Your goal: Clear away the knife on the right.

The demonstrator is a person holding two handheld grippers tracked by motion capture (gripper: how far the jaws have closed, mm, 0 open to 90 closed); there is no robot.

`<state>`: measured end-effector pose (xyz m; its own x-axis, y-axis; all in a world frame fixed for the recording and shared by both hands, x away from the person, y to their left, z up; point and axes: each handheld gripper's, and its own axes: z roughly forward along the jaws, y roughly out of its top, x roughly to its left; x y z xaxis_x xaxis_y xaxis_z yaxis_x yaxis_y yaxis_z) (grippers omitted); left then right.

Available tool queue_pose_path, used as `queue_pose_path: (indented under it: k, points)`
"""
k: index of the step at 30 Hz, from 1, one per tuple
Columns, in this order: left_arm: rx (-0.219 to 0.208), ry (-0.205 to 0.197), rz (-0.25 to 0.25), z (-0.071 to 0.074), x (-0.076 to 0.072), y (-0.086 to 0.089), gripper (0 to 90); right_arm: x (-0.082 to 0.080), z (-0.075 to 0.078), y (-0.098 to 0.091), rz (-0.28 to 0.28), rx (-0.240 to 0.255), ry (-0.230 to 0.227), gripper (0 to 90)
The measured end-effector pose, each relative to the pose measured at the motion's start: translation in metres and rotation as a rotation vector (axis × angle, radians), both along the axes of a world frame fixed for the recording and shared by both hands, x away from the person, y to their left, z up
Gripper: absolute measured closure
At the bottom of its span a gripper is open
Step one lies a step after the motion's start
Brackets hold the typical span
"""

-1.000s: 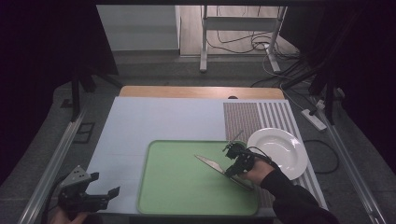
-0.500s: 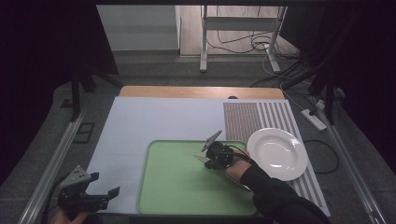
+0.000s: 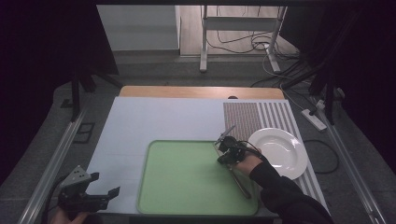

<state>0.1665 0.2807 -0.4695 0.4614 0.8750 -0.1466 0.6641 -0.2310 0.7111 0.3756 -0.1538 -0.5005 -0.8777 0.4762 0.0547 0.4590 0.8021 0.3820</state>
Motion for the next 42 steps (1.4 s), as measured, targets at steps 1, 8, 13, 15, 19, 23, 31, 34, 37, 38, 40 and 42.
queue_pose_path:
  k: [1,8,13,15,19,23,31,34,37,38,40,42]
  points:
    - [0.000,0.000,0.000,0.000,0.000,0.000,5.9,0.000,0.000,-0.002,-0.006,0.000,-0.001,90.0]
    - [0.002,-0.001,-0.002,0.000,0.000,0.000,5.9,0.002,0.001,-0.019,-0.049,0.003,0.017,90.0]
    - [0.000,-0.001,-0.001,0.000,0.000,0.000,5.9,0.001,0.002,-0.027,-0.060,-0.003,0.022,90.0]
    - [-0.001,-0.001,-0.001,0.000,0.000,0.000,5.9,0.002,0.002,-0.031,-0.073,-0.004,0.029,90.0]
    - [0.000,-0.002,-0.002,0.000,0.000,0.000,5.9,0.001,0.003,-0.040,-0.101,-0.015,0.024,90.0]
    - [0.000,-0.001,-0.002,0.000,0.000,0.000,5.9,0.001,0.004,-0.053,-0.128,-0.021,0.019,90.0]
    - [-0.001,-0.001,-0.001,0.000,0.000,0.000,5.9,0.000,0.005,-0.069,-0.164,0.008,0.048,90.0]
    - [-0.002,-0.001,-0.001,0.000,0.000,0.000,5.9,-0.001,0.007,-0.068,-0.161,0.018,0.040,90.0]
    - [-0.001,-0.001,-0.002,0.000,0.000,0.000,5.9,-0.001,0.012,-0.069,-0.173,0.057,0.031,86.1]
    - [-0.001,-0.001,-0.002,0.000,0.000,0.000,5.9,-0.001,0.013,-0.069,-0.177,0.067,0.028,84.4]
    - [0.000,-0.001,-0.001,0.000,0.000,0.000,5.9,-0.001,0.016,-0.068,-0.183,0.089,0.023,79.7]
    - [0.000,-0.001,-0.001,0.000,0.000,0.000,5.9,-0.002,0.018,-0.067,-0.186,0.101,0.020,74.8]
